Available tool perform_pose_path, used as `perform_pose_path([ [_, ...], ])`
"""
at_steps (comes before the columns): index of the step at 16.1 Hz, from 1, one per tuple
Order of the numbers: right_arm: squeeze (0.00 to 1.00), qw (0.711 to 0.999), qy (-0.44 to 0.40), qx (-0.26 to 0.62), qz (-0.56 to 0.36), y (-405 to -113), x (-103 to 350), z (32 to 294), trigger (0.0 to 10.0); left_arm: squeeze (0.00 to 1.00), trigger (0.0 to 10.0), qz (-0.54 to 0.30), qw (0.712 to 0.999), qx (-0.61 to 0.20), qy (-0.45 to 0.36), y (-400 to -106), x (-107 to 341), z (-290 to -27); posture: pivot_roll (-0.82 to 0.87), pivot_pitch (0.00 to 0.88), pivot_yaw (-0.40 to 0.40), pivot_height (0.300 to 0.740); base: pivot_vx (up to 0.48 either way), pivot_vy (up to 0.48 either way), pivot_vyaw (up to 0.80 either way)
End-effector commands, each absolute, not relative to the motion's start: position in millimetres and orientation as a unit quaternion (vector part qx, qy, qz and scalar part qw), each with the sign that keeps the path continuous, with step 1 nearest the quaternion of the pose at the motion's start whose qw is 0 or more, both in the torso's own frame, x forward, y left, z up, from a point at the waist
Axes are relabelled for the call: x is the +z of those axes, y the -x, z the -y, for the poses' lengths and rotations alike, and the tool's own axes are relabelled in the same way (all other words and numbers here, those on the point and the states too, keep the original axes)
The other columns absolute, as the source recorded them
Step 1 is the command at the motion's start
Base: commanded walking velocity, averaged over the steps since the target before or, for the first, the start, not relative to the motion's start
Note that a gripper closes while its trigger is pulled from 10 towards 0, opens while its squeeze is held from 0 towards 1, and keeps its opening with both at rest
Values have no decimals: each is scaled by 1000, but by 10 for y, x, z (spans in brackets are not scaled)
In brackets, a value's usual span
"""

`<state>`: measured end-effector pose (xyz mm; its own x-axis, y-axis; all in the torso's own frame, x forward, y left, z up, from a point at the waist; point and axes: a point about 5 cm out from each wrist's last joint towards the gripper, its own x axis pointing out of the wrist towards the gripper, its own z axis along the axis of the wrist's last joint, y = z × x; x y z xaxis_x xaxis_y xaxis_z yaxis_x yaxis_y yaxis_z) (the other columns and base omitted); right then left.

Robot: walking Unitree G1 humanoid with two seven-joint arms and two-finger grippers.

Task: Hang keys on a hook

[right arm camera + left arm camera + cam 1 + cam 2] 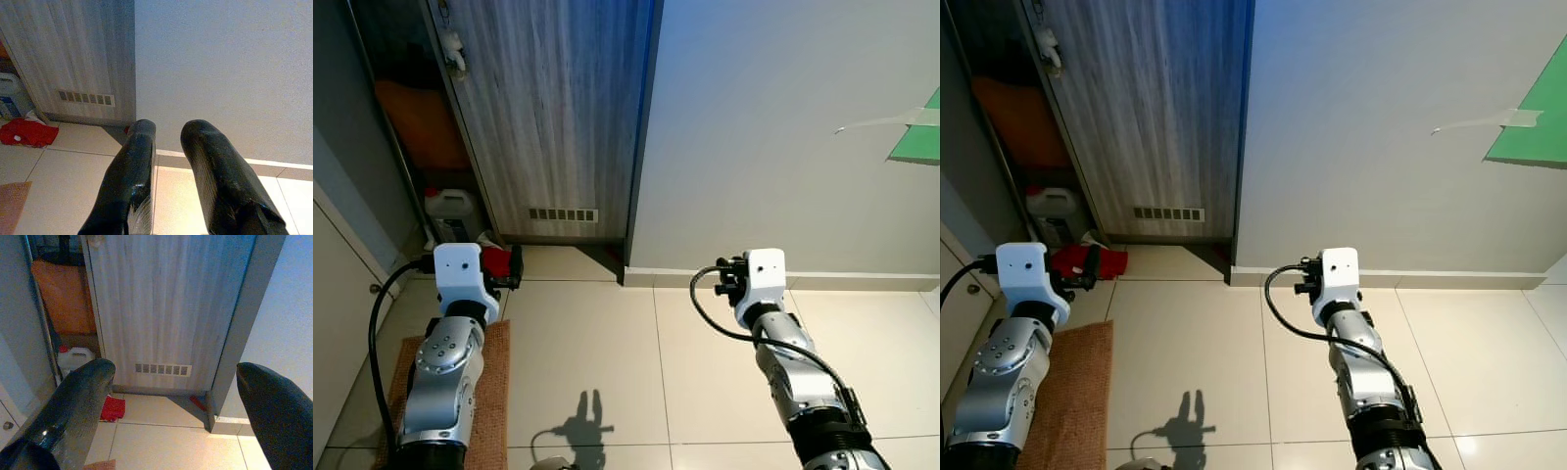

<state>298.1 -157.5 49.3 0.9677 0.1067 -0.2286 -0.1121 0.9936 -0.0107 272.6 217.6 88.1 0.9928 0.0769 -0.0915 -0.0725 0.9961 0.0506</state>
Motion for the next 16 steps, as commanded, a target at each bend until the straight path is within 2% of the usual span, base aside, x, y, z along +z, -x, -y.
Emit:
perform_pose_path([
  [1,0,992,9,-9,-124,-2516,586,1822,10000,0,10000,-128,991,30,-1,-2686,793,-1907,-56,0,15,740,0,0,0],
  [16,0,992,10,-4,-128,-2518,575,1820,10000,0,10000,-129,991,30,-4,-2678,791,-1909,-58,0,13,740,0,0,0],
])
